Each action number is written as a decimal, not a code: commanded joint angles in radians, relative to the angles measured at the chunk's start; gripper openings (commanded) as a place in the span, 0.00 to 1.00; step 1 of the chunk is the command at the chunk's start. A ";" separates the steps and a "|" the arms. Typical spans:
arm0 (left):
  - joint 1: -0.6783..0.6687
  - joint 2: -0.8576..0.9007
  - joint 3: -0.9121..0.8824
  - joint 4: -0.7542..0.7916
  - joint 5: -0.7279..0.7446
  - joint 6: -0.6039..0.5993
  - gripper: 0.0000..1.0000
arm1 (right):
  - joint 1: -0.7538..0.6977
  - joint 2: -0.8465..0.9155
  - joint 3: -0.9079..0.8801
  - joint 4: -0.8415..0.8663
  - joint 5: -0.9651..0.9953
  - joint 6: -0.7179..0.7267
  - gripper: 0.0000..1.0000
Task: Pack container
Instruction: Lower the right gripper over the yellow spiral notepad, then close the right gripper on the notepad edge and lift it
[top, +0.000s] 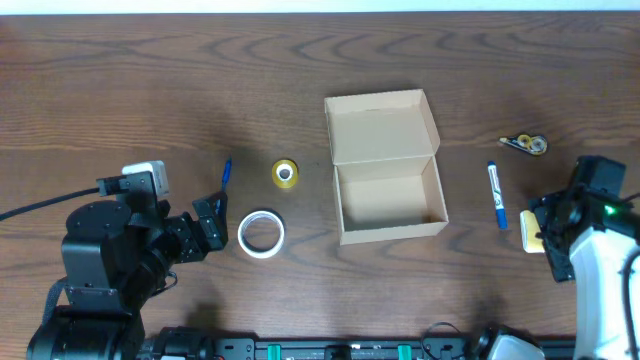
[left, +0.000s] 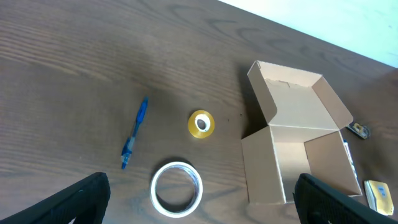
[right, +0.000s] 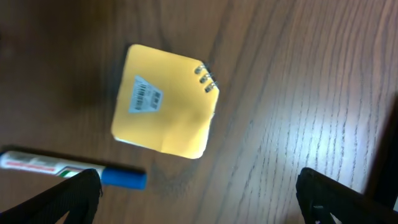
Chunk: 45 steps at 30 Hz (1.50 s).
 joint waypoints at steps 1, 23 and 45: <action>-0.003 -0.003 0.022 0.000 -0.003 0.018 0.95 | 0.006 0.030 -0.005 0.011 0.018 0.086 0.99; -0.003 -0.004 0.022 -0.011 0.005 -0.010 0.95 | -0.077 0.122 -0.005 0.135 0.009 0.174 0.99; -0.003 -0.004 0.022 -0.003 0.031 -0.039 0.95 | -0.088 0.239 -0.005 0.294 -0.027 0.090 0.99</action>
